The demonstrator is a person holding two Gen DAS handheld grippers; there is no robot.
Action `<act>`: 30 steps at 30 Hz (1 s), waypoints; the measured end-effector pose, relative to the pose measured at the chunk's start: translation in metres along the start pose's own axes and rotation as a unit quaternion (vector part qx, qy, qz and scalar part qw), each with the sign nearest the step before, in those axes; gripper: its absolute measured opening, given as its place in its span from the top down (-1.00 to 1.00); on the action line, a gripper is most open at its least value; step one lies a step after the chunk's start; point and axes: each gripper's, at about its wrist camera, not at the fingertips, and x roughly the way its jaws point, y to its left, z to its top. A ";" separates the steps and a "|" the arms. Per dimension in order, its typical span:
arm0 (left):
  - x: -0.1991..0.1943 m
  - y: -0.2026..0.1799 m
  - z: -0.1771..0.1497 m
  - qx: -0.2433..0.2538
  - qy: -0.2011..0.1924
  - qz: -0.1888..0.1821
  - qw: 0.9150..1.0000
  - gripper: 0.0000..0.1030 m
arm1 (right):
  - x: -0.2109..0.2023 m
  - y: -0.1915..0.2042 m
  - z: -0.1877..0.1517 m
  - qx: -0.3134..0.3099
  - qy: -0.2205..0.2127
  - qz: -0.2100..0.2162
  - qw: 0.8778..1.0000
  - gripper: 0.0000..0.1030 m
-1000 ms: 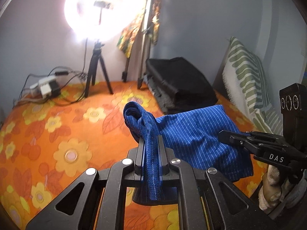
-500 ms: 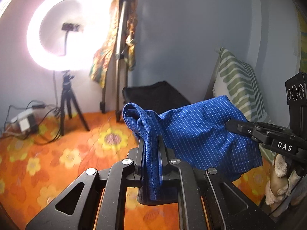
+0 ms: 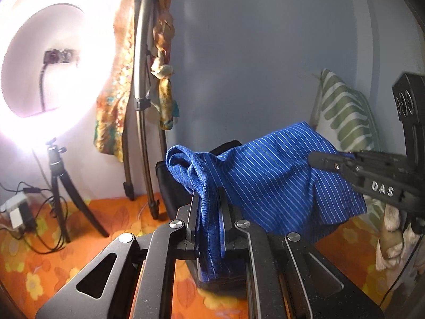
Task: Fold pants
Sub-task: 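Carry the folded briefs with both grippers onto the black clothes stack, then lower the briefs onto the stack and open both grippers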
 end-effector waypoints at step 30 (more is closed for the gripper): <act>0.068 0.041 -0.020 -0.043 0.089 0.038 0.994 0.28 | 0.086 -0.060 -0.017 0.024 0.136 -0.023 0.990 -0.06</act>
